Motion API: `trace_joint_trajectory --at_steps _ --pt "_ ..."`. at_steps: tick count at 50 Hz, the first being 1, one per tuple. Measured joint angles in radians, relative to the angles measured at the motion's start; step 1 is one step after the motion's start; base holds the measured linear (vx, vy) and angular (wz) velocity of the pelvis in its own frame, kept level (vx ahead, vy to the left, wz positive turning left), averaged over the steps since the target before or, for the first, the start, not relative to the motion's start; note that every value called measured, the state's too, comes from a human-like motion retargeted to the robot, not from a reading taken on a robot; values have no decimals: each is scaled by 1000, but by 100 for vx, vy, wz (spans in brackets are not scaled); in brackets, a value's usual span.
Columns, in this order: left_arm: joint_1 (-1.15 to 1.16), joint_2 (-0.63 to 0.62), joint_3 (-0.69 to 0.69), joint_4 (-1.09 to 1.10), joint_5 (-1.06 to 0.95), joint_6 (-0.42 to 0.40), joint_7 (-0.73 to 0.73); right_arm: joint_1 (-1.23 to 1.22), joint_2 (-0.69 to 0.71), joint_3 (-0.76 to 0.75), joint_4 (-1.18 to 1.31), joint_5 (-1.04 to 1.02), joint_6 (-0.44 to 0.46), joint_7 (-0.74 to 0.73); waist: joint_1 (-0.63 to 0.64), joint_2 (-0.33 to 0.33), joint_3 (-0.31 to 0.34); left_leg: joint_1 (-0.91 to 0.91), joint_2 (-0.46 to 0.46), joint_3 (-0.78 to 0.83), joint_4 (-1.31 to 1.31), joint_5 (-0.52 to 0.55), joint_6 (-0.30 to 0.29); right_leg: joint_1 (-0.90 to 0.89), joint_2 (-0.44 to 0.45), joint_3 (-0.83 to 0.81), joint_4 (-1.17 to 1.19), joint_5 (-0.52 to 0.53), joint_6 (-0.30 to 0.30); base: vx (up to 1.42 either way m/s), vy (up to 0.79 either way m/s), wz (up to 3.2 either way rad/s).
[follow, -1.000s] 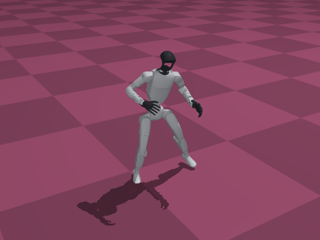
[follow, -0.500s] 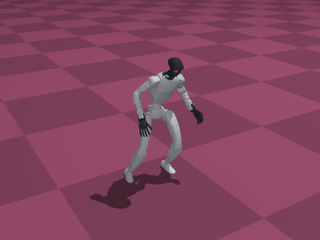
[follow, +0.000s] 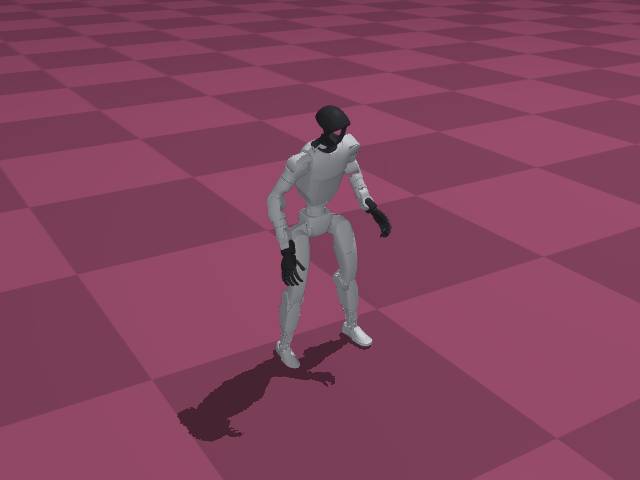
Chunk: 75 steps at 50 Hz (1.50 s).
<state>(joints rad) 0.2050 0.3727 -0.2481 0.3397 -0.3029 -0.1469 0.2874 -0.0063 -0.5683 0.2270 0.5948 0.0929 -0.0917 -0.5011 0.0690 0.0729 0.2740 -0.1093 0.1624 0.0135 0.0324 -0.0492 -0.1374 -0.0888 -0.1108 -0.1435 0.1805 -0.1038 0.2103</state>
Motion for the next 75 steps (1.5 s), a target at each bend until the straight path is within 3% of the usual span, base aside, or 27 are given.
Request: trace_joint_trajectory --at_steps 9,17,25,32,38,44,49,53,57,60,62,65,67,70,73,75 --pt "31 9 -5 163 -26 19 -52 46 8 -22 -81 88 -54 85 -28 46 -69 35 -3 -5 29 5 -5 85 1 -17 -53 0 15 5 -2 0" --pt "31 -11 -17 292 -44 26 -77 60 67 52 62 76 -30 121 -33 56 -127 67 -7 24 74 -45 3 124 -9 -1 -47 -18 17 6 5 -13" --pt "0 -21 -66 413 -12 28 -116 37 159 29 284 226 -17 153 -52 49 -161 111 -22 50 104 -107 9 173 -28 8 -41 -24 26 6 14 -5" --pt "-33 12 -60 463 45 28 -147 -49 194 70 453 91 56 130 -16 23 -181 154 -42 117 106 -136 17 168 -54 69 -27 -14 25 3 22 -45" --pt "-69 32 -23 502 13 18 -117 -66 176 147 351 22 45 189 -14 -8 -207 158 -56 166 41 -129 13 102 -63 99 -20 24 23 -6 21 -38" --pt "-75 107 14 414 -34 -3 -79 -53 79 203 -6 0 -13 229 -72 -54 -152 143 -51 201 -15 -136 21 11 -51 125 31 5 22 -14 12 -27" --pt "6 289 90 51 -109 -52 -42 113 -31 111 -370 -30 -50 201 -62 -142 -79 94 -66 217 1 -132 19 -19 -66 116 -7 -15 31 -12 2 -17" --pt "62 394 113 -208 -189 -124 80 286 -52 53 -469 -6 -52 152 -9 -206 -3 38 -73 224 45 -127 18 -48 -81 118 -27 -11 34 -13 -4 -15" --pt "66 369 113 -347 -257 -136 170 343 -59 55 -430 -12 -31 135 1 -218 112 -120 -60 183 297 -197 94 -119 -95 111 67 -16 26 -20 -2 20" --pt "36 270 120 -421 -224 -158 165 297 -59 78 -366 -127 12 138 -8 -181 210 -310 -7 135 650 -352 204 -253 -70 116 309 -106 -23 -24 5 11" --pt "0 189 88 -442 -213 -159 154 234 -46 125 -311 -146 28 89 -11 -169 242 -420 22 103 850 -468 253 -369 -56 118 507 -185 -31 -20 10 -16" --pt "-153 40 12 -349 -164 -143 214 36 26 199 -129 -57 54 -34 -24 -171 246 -619 45 69 1122 -569 309 -567 -54 136 769 -281 -60 -13 16 -24" --pt "-244 -50 -8 -249 -125 -117 277 -81 79 183 -12 -75 67 -140 -34 -156 246 -670 81 70 1271 -612 273 -619 -61 138 913 -307 -45 5 28 -18" --pt "-349 -155 -7 -219 -157 -125 357 -225 17 203 -78 -283 113 -235 -78 -100 246 -665 66 60 1336 -657 304 -589 -78 135 938 -317 -53 5 46 15" --pt "-346 -167 -33 -348 -224 -174 332 -270 -177 259 -449 -489 86 -169 -89 -27 195 -546 -7 96 1164 -609 365 -452 -118 120 714 -205 -106 13 68 19" --pt "-259 -120 -45 -468 -263 -182 240 -240 -269 250 -727 -510 31 -28 -62 13 127 -397 -63 162 919 -492 349 -317 -157 108 459 -1 -119 31 81 -12"
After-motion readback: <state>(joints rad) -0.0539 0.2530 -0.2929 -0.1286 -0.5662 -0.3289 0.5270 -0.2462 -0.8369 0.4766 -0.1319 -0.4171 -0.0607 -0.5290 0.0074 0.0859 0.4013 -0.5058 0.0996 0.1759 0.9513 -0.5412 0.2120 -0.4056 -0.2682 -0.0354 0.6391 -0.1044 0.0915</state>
